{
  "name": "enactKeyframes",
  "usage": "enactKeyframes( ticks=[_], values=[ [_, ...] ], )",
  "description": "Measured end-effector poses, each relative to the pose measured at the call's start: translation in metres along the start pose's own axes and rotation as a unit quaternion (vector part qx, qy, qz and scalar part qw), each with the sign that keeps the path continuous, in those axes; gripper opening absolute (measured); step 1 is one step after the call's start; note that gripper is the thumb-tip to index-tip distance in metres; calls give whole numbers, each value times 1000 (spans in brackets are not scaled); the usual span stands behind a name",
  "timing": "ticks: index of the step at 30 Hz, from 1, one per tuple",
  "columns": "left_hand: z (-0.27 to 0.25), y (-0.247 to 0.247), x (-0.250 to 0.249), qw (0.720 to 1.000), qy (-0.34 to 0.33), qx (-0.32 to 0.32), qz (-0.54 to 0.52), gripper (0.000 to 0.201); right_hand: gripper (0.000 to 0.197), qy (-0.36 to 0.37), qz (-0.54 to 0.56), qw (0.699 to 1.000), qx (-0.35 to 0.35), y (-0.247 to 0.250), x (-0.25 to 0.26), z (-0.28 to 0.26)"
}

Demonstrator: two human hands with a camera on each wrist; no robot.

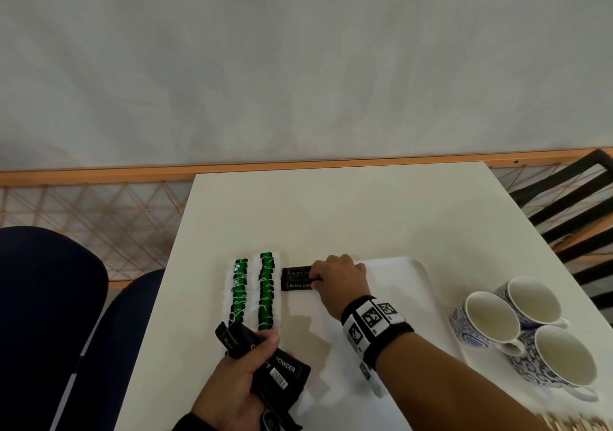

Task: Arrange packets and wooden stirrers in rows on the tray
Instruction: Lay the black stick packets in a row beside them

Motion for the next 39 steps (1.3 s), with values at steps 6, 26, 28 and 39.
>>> enactKeyframes(
  ticks=[6,26,28,39],
  values=[
    [0,-2,0,1000,7,-3,-11,7,20,9,-18,1000,-6,-1,1,3],
    [2,-6,0,998,-53,33,4,30,19,54,332,905,260,31,30,-65],
    [2,-6,2,998,-56,22,7,28,19,55,311,915,251,35,28,-68],
    [-1,-6,1,997,-61,33,-26,19,6,2,207,966,154,23,-1,-44]
  ],
)
Point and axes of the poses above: each hand's wrist, its own z-axis towards the middle knuckle, its own y-axis out of the back of the hand, x = y × z, the point moved 3 cm from there along z, towards the middle knuckle, and after that the axes turned 8 degrees about -y, right-handed, at the moved point
